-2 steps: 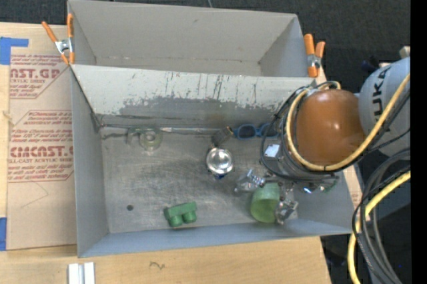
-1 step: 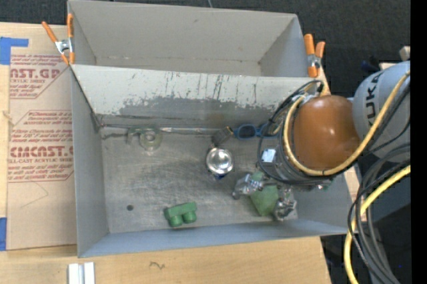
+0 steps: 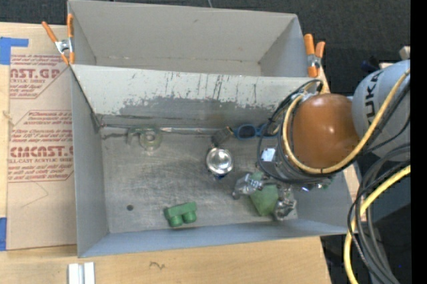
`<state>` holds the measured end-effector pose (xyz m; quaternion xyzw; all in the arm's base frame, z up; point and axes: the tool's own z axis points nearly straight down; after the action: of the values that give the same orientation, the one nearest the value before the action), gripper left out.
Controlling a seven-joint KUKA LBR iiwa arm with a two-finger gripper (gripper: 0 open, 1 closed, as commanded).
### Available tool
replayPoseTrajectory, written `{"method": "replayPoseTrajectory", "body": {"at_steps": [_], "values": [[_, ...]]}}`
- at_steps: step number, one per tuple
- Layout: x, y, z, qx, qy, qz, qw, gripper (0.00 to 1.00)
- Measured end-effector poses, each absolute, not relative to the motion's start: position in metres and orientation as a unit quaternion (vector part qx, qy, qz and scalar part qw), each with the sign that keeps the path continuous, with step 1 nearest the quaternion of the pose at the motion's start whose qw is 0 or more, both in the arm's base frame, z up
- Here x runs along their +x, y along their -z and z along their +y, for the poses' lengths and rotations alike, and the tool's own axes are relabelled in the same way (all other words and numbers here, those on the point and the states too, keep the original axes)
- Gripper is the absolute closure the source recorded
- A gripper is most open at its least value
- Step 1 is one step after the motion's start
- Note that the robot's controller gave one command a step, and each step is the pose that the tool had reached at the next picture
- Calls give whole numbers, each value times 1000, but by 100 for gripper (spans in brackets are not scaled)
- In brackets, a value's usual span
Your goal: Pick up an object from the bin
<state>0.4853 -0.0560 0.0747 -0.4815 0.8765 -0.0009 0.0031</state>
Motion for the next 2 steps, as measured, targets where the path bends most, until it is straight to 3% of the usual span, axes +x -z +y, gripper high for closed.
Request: {"method": "replayPoseTrajectory", "body": {"at_steps": [1,2], "values": [[484,-74,-57,-481,0,877,-1,100],[484,-107,-56,-481,0,877,1,100]]}}
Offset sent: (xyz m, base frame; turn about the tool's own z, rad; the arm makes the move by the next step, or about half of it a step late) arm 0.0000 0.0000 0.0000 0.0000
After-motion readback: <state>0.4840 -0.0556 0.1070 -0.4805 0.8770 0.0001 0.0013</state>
